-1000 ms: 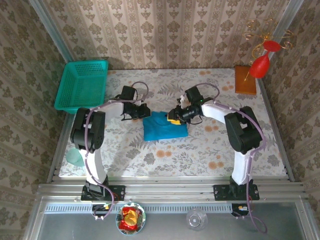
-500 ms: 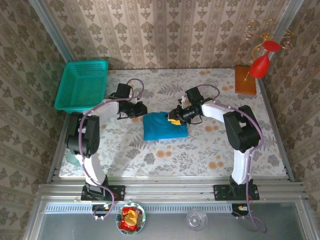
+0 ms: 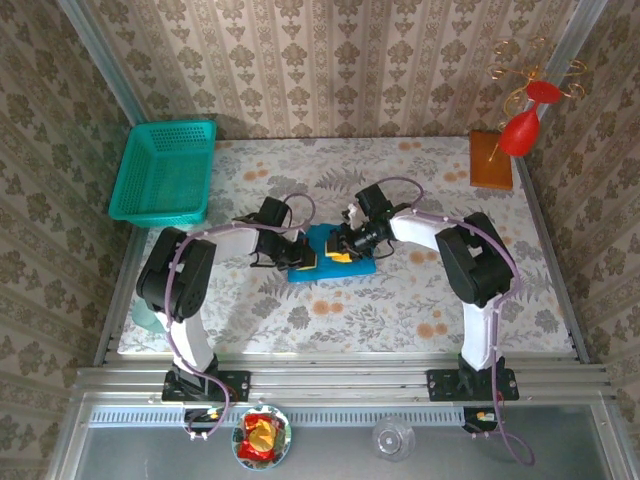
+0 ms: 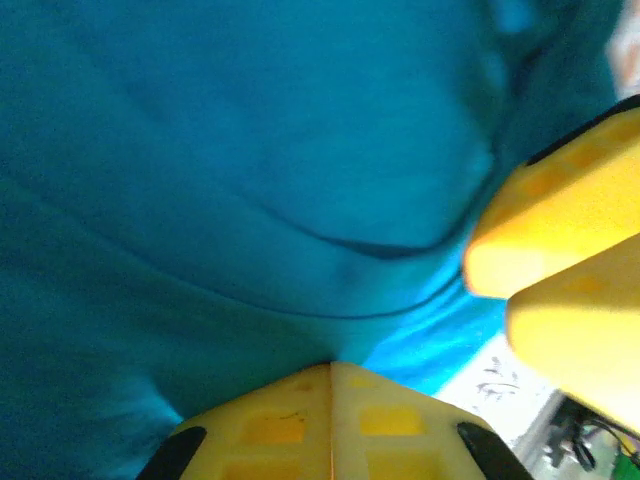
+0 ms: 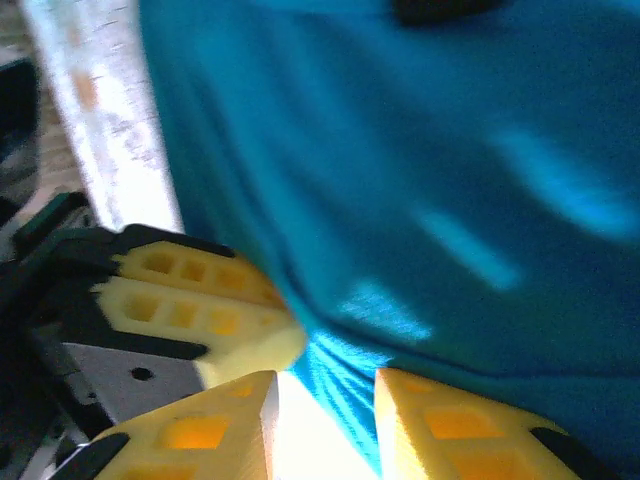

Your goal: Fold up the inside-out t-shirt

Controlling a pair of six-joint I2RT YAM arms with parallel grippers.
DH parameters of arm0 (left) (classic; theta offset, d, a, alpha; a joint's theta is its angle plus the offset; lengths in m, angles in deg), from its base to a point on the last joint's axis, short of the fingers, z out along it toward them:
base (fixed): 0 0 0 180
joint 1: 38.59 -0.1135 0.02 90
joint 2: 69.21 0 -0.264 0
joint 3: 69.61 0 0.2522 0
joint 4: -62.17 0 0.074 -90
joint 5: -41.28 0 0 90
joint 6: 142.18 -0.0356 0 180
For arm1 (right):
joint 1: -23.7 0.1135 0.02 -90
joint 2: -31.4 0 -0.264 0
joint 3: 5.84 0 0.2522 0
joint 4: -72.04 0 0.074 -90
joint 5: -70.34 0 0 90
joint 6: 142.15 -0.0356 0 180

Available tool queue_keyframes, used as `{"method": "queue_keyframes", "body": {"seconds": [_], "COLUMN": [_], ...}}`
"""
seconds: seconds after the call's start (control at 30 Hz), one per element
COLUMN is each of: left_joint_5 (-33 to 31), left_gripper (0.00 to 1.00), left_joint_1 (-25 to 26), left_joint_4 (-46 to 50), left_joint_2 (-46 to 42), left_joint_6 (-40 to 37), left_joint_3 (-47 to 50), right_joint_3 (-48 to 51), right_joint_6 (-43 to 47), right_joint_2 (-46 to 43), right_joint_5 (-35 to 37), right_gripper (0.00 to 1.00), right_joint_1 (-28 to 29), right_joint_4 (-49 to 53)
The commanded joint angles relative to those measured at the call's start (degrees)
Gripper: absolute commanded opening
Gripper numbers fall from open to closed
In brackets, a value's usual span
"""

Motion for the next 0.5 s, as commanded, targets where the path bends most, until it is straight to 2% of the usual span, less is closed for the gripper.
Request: {"method": "queue_keyframes", "body": {"seconds": [0.0, 0.17, 0.2, 0.33, 0.47], "left_joint_5": [-4.6, -3.3, -2.7, -1.6, -3.3], "left_gripper": [0.09, 0.09, 0.09, 0.10, 0.10], "left_joint_1": [-1.0, -1.3, -3.0, -3.7, -4.5], "left_joint_4": [2.9, 2.9, 2.9, 2.3, 4.1], "left_joint_2": [2.0, -0.7, -1.4, -4.9, -2.0], "left_joint_6": [-2.3, -2.4, -2.3, -1.3, -2.7], "left_joint_3": [-0.6, -1.2, -1.3, -1.0, -0.1], "right_joint_3": [0.4, 0.1, 0.3, 3.0, 6.1], "right_joint_6": [-0.1, 1.4, 1.7, 2.4, 3.1], "right_joint_2": [3.2, -0.9, -2.0, -5.8, -6.0], "right_joint_5": [5.0, 3.5, 3.3, 2.2, 3.7], "right_gripper": [0.32, 0.33, 0.34, 0.34, 0.34], "right_joint_1": [-1.2, -1.7, -1.8, -3.6, -6.2], "right_joint_4": [5.3, 6.3, 6.5, 6.7, 7.6]}}
